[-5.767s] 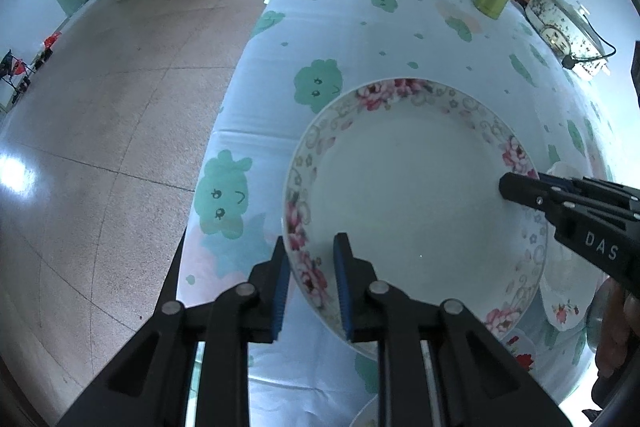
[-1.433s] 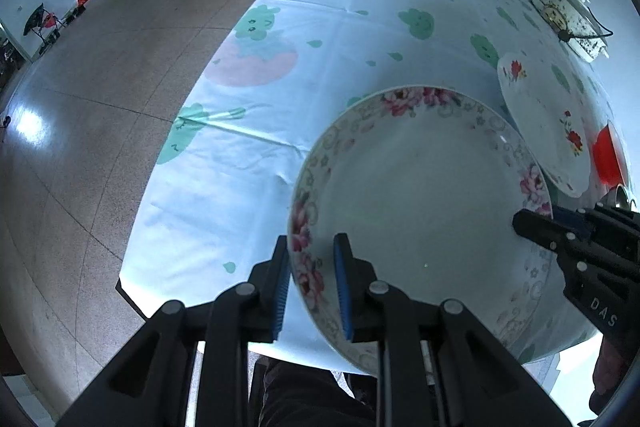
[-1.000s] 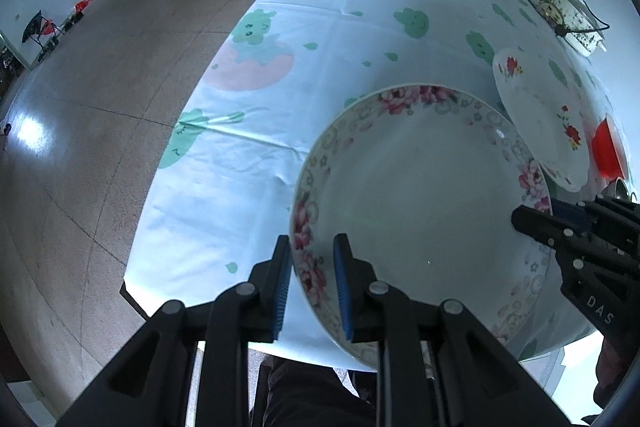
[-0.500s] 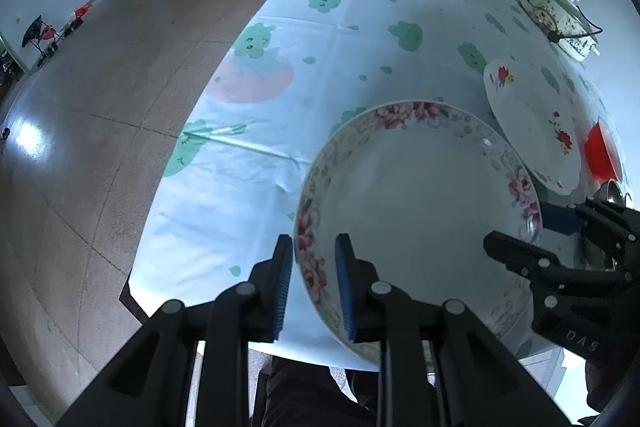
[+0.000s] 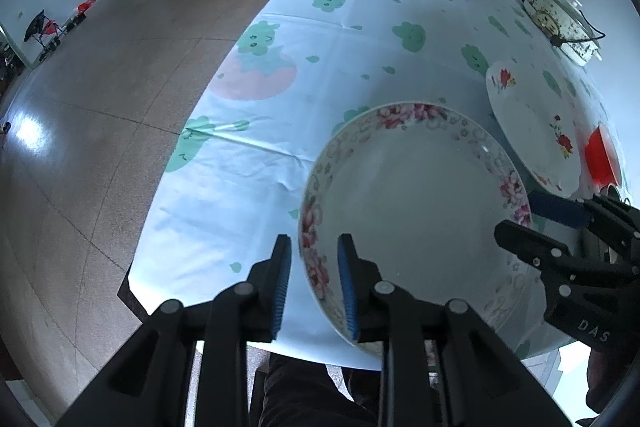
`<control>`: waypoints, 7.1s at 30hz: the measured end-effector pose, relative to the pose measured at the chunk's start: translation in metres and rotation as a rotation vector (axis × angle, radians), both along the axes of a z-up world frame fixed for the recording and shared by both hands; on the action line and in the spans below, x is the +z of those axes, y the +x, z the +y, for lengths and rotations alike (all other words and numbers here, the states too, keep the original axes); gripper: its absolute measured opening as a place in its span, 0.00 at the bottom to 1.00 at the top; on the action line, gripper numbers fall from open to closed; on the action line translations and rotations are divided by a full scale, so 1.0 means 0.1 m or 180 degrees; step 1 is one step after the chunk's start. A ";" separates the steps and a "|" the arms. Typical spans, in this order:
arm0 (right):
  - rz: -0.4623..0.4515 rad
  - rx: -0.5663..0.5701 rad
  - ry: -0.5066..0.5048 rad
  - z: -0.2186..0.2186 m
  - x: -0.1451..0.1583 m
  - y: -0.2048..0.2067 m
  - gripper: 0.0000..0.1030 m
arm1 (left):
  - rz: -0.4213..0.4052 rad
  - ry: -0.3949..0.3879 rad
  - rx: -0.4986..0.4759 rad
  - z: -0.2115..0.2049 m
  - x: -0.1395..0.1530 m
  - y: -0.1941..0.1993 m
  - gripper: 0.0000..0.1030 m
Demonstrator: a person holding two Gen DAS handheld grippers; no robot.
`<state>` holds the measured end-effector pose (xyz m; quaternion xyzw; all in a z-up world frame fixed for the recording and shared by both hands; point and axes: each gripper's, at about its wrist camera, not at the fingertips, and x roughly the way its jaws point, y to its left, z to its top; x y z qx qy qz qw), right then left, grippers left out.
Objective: Organize plates and bowls
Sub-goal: 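Lower the pink-rimmed plate onto the red-flower plate with both grippers, then open both grippers and pull them back from the stacked plates, then move both grippers to the other red-flower plate and grip its rim, then lift the red-flower plate with both grippers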
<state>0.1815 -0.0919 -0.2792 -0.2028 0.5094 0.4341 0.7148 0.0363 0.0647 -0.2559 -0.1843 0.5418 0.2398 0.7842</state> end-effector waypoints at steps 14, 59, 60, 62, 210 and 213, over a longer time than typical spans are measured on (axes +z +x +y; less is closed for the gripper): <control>-0.0019 -0.0015 0.0069 -0.03 0.08 0.01 0.51 | 0.0011 0.0091 -0.0002 0.02 0.07 0.07 0.40; -0.0181 -0.0071 0.0291 -0.06 0.25 0.13 0.68 | 0.0078 0.0354 -0.0064 -0.01 0.18 0.28 0.87; -0.0189 -0.0094 0.0290 -0.06 0.24 0.15 0.68 | 0.0073 0.0359 -0.0063 0.00 0.18 0.30 0.87; -0.0190 -0.0116 0.0290 -0.07 0.24 0.18 0.68 | 0.0084 0.0355 -0.0068 0.00 0.18 0.32 0.87; -0.0207 -0.1110 -0.0181 -0.81 0.25 1.18 0.34 | 0.0077 0.0327 -0.1151 -0.80 0.41 1.68 0.29; -0.0205 -0.1068 -0.0170 -0.78 0.25 1.14 0.34 | 0.0072 0.0322 -0.1104 -0.78 0.42 1.63 0.29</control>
